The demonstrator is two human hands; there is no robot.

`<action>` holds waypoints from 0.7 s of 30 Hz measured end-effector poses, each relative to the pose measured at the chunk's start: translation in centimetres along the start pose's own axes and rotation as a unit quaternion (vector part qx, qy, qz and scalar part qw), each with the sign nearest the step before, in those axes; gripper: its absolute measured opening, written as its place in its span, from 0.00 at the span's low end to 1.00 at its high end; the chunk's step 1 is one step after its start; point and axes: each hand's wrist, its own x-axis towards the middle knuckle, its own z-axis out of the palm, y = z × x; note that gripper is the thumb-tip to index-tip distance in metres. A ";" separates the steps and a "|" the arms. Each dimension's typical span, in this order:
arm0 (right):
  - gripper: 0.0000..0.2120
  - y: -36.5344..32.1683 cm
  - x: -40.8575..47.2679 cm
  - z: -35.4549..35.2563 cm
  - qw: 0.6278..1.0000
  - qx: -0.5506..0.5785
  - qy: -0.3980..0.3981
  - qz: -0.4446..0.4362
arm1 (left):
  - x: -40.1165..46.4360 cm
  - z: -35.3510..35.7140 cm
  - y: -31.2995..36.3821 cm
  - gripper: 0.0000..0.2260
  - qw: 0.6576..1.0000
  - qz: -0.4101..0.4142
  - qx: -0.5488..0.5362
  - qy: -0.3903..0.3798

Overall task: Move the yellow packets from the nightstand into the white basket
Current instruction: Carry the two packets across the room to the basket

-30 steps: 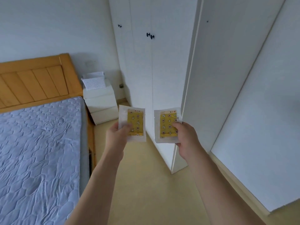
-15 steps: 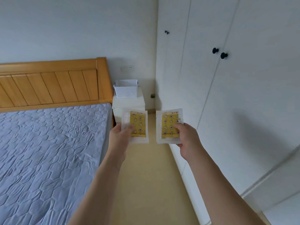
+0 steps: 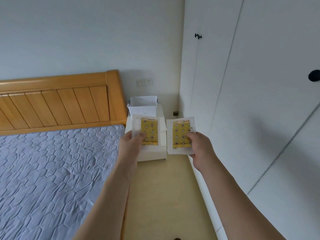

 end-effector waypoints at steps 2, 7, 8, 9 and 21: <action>0.08 -2.0 4.5 2.1 1.000 0.001 -0.011 -0.002 | 4.5 0.8 1.5 0.06 1.000 0.006 0.009 0.011; 0.07 -5.8 14.0 8.0 0.999 -0.002 -0.039 -0.004 | 14.3 1.4 5.4 0.10 0.998 0.035 0.001 0.045; 0.07 -6.1 15.7 9.3 0.999 -0.008 -0.045 0.002 | 15.9 1.3 5.7 0.10 0.998 0.037 -0.001 0.050; 0.07 -6.2 17.4 10.5 0.998 -0.014 -0.052 0.008 | 17.5 1.2 5.9 0.09 0.998 0.035 -0.005 0.054; 0.06 -6.5 40.8 24.6 0.997 -0.022 -0.051 0.052 | 43.4 0.5 5.7 0.05 0.996 -0.012 -0.007 0.089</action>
